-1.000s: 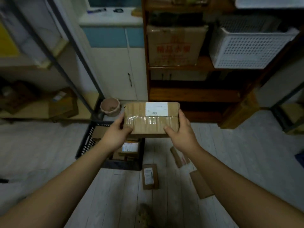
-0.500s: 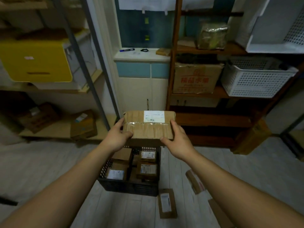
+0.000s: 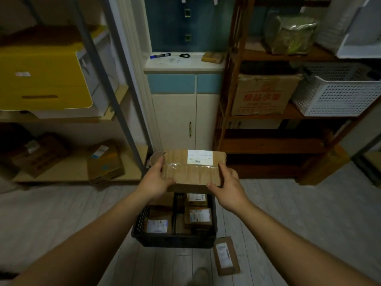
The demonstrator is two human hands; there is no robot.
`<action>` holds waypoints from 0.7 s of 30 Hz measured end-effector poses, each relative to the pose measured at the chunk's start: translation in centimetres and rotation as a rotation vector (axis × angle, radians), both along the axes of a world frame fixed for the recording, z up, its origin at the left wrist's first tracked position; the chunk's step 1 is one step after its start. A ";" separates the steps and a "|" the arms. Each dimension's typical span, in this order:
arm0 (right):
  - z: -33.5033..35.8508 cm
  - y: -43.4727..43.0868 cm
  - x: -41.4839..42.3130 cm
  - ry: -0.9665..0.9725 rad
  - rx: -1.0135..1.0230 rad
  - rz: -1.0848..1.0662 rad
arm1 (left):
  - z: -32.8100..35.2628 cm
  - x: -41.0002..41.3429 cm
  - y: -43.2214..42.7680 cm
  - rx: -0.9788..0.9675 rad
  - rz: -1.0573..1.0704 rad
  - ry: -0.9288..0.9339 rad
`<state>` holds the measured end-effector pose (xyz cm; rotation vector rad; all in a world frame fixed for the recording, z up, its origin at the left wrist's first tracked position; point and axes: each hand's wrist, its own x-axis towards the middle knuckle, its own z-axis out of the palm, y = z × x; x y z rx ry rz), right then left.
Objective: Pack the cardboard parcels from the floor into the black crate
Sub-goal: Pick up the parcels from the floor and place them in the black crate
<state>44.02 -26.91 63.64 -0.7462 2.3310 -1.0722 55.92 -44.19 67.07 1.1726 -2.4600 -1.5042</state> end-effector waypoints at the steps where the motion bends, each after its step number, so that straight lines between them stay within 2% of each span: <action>1: -0.6 -0.6 -0.7 -0.006 0.012 0.002 | -0.5 -0.7 -0.6 0.008 -0.007 -0.019; 11: -5.5 -7.3 -7.1 -0.084 0.088 0.003 | -4.9 -7.1 -7.1 -0.023 -0.100 -0.080; 15: -7.1 -8.0 -8.3 -0.086 0.088 -0.052 | -6.7 -9.5 -7.9 -0.063 -0.207 -0.023; 17: -8.3 -8.3 -8.5 -0.091 0.090 -0.078 | -7.5 -10.2 -8.4 -0.016 -0.238 0.012; 21: -12.5 -9.4 -8.3 -0.097 0.106 -0.129 | -12.2 -10.9 -11.0 -0.035 -0.349 0.025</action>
